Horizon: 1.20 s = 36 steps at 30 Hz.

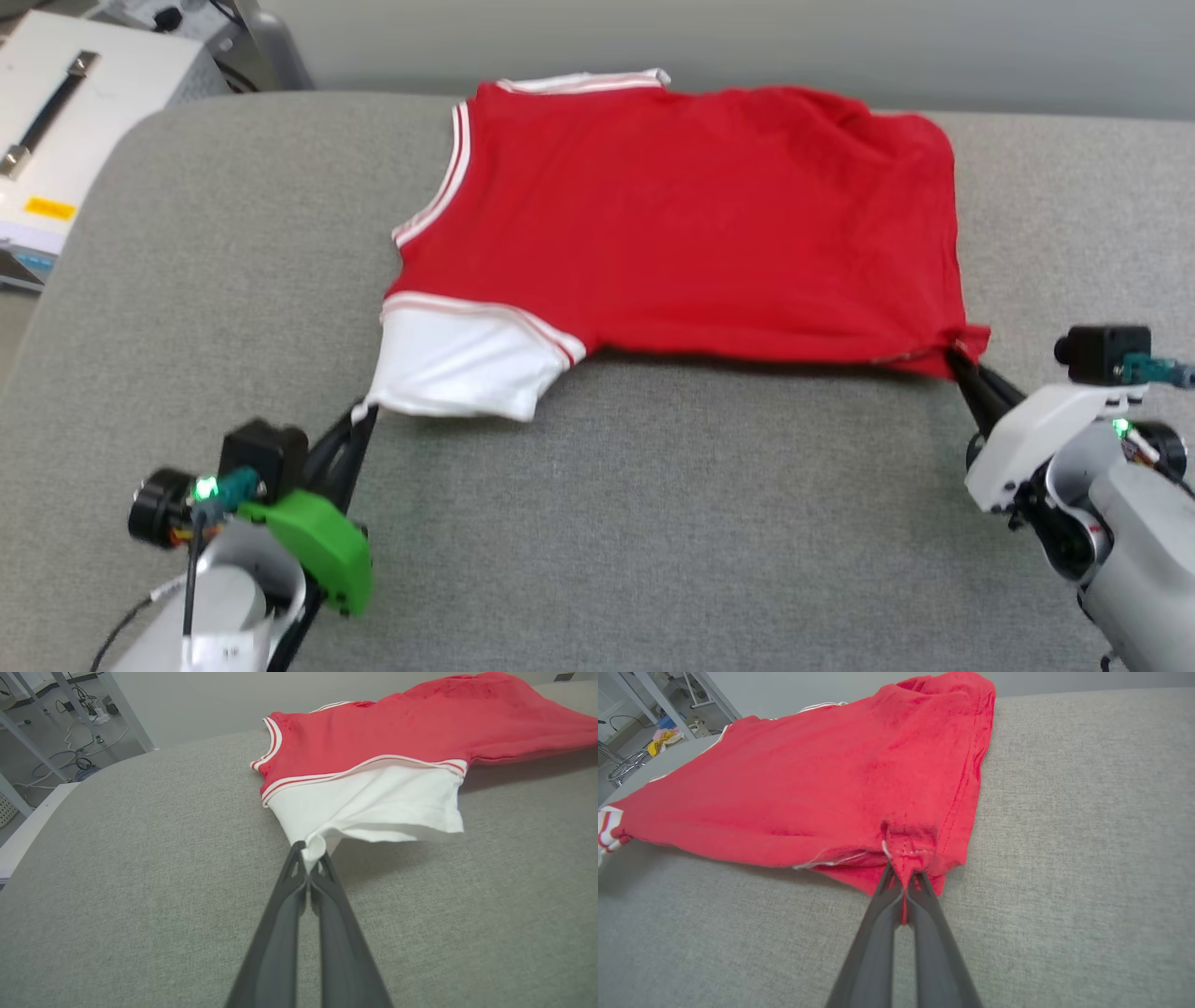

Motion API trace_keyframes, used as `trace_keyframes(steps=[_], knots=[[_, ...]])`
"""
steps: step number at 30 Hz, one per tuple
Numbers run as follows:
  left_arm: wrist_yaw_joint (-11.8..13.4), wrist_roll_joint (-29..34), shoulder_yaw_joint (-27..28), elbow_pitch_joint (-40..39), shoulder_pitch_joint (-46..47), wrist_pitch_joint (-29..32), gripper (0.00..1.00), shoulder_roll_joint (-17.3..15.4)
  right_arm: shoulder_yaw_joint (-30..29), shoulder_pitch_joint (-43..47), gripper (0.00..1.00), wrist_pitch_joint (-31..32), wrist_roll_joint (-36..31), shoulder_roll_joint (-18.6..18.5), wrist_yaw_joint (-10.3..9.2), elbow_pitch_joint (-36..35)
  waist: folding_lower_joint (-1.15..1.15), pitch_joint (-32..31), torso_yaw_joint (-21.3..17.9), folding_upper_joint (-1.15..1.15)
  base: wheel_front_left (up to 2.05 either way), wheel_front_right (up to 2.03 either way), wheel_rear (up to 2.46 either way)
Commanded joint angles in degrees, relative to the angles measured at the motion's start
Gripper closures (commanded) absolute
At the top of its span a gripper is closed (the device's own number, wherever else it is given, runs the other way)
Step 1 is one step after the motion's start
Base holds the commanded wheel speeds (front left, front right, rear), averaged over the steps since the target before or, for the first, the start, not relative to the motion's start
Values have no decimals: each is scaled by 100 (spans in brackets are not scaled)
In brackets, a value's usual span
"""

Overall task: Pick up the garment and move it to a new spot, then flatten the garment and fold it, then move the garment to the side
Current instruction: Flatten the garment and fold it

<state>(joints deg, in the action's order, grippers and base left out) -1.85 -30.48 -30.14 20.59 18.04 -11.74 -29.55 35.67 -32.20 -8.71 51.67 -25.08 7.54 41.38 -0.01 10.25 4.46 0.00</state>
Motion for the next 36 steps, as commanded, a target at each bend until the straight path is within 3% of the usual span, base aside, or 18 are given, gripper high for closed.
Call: trace_keyframes(steps=[1,17,30,36], knots=[[44,-22,-44,-89,-248,46,100,-98,18,176,100,38,120,-35,-5,-19,1,-387,85,0,0,0,0],[316,-393,-236,-1321,-1997,622,100,-699,23,1646,100,325,1159,-383,-5,-700,1,-1211,226,0,0,0,0],[-64,-936,-555,-2132,-2893,1282,100,-1208,-210,3022,100,1111,1764,-936,-5,-1608,1,-1624,239,0,0,0,0],[-47,-1012,-523,-2376,-3007,1368,100,-1390,-467,3484,100,1395,1745,-1032,-5,-2052,1,-1598,211,0,0,0,0]])
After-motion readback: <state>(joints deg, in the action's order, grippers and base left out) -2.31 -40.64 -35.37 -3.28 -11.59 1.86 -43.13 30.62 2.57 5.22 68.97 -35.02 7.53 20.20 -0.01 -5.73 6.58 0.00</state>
